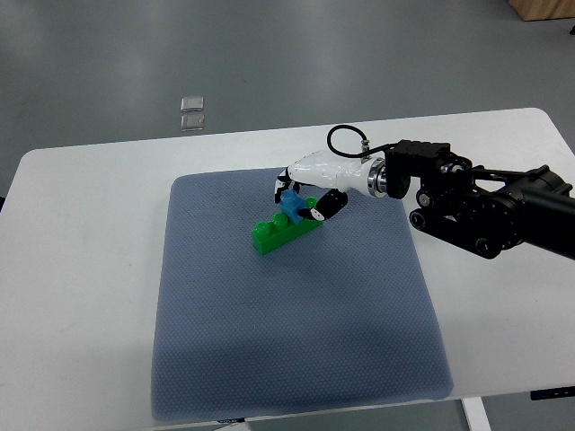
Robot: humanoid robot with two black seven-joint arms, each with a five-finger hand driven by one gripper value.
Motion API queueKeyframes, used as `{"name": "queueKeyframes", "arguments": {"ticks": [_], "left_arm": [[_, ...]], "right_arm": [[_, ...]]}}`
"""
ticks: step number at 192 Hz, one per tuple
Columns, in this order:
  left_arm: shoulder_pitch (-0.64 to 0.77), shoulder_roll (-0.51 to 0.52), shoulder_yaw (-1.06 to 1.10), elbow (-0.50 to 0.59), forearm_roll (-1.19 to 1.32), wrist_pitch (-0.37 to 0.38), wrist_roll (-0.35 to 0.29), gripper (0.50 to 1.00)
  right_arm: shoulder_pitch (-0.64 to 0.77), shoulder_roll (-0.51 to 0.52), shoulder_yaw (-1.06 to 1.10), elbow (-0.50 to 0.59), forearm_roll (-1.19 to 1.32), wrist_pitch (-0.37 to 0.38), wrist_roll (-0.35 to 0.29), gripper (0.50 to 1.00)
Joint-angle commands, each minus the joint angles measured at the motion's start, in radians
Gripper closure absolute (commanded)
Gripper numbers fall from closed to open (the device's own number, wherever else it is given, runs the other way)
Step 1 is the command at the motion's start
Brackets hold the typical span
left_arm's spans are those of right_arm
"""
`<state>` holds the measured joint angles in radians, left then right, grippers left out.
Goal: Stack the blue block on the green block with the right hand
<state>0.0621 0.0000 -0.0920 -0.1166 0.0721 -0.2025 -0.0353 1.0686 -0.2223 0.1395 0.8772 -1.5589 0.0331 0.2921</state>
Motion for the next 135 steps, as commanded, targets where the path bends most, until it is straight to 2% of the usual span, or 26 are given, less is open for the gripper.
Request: {"name": "queueKeyframes", "arguments": {"ticks": [1,14,64,135], "left_arm": [[-0.001,0.000,0.000,0.000,0.000,0.000,0.000,0.500],[-0.001,0.000,0.000,0.000,0.000,0.000,0.000,0.500],[0.001,0.000,0.000,0.000,0.000,0.000,0.000,0.500],[-0.001,0.000,0.000,0.000,0.000,0.000,0.000,0.500]], "right_arm": [[-0.004,0.000,0.000,-0.003,0.000,-0.012,0.002,0.885],[-0.010,-0.002,0.000,-0.006,0.000,-0.019,0.002,0.887],[-0.042,0.001,0.000,-0.012,0.000,-0.032,0.005,0.948],[-0.041,0.000,0.002,-0.010,0.000,-0.038,0.005,0.948]]}}
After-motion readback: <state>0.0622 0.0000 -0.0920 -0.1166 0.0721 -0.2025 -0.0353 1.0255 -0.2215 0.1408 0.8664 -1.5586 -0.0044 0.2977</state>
